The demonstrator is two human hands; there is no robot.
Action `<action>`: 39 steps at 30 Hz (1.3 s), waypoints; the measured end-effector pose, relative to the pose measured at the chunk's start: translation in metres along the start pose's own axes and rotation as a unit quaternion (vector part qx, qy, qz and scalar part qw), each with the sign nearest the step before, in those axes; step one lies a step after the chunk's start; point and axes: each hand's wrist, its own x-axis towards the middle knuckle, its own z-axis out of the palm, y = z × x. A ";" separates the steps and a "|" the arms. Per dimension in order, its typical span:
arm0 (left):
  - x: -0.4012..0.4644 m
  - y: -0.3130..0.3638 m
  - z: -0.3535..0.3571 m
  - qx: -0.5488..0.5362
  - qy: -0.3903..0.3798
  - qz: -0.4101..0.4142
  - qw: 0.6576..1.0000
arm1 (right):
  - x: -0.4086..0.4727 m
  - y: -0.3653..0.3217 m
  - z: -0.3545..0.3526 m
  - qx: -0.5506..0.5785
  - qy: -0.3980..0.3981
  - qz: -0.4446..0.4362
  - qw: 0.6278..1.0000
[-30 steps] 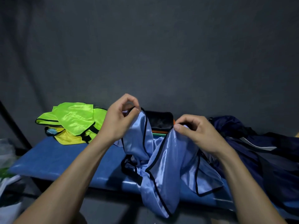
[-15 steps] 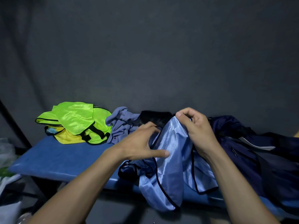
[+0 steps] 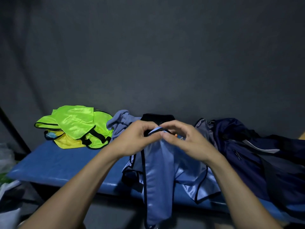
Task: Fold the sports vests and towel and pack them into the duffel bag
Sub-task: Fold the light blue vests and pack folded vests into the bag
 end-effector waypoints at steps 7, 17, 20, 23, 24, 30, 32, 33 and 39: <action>-0.005 -0.002 -0.016 -0.094 0.017 -0.038 0.995 | 0.005 0.004 -0.006 -0.082 0.106 -0.038 0.990; -0.006 -0.003 -0.039 0.048 0.196 0.020 0.979 | 0.001 -0.019 -0.012 0.005 0.114 -0.011 0.993; -0.006 0.013 -0.044 0.170 0.152 0.073 0.971 | -0.002 -0.036 -0.002 -0.007 0.056 -0.057 0.997; 0.000 0.031 -0.049 0.230 0.097 0.126 0.960 | 0.004 -0.042 0.008 -0.053 0.113 -0.114 0.986; 0.004 0.038 -0.050 0.237 0.089 0.138 0.957 | 0.007 -0.044 0.010 -0.074 0.137 -0.121 0.980; 0.023 0.091 -0.065 0.247 0.095 0.189 0.946 | 0.015 -0.084 0.000 -0.148 0.150 -0.121 0.970; 0.028 0.108 -0.073 0.263 0.071 0.195 0.942 | 0.020 -0.101 -0.002 -0.270 0.146 -0.109 0.945; 0.030 0.115 -0.077 0.276 0.065 0.198 0.938 | 0.021 -0.110 -0.002 -0.352 0.143 -0.097 0.920; 0.022 0.135 -0.106 0.302 0.150 0.194 0.921 | 0.022 -0.125 -0.004 -0.559 0.128 -0.057 0.817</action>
